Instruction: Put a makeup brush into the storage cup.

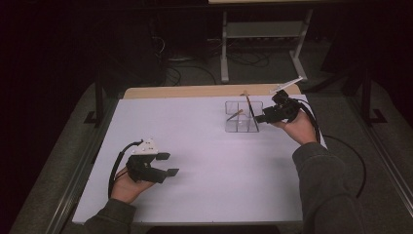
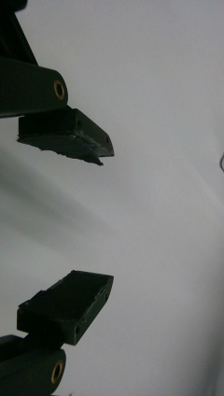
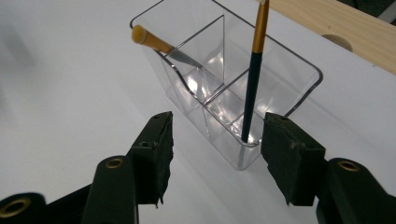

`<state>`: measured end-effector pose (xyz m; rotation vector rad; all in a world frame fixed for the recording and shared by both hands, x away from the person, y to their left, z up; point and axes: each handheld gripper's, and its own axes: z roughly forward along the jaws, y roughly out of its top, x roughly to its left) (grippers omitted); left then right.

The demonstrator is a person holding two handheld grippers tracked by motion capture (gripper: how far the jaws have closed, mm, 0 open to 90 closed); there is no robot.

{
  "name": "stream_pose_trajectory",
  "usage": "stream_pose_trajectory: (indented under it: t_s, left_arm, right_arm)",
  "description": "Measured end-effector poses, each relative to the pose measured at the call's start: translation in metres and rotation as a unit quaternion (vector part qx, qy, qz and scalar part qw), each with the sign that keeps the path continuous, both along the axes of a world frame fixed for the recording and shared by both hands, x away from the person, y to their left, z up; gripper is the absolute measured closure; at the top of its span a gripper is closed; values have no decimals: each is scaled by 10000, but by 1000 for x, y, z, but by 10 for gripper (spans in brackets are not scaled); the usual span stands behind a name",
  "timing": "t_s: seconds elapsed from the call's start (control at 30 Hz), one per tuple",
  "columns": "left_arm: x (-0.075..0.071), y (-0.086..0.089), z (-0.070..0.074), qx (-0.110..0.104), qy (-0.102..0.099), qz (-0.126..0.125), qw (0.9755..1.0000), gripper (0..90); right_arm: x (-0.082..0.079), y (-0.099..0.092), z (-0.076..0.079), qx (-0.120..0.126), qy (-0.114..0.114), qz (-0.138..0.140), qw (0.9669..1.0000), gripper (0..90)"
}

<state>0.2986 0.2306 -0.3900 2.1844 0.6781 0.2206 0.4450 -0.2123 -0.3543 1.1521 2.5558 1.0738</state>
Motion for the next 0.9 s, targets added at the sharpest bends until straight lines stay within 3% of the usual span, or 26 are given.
stream_pose_trajectory:
  t_s: [0.9]
  left_arm:
    - [0,12,2,33,-29,211,9998,284]
  right_arm:
    - [-33,-15,-10,287,-132,79,9995,385]
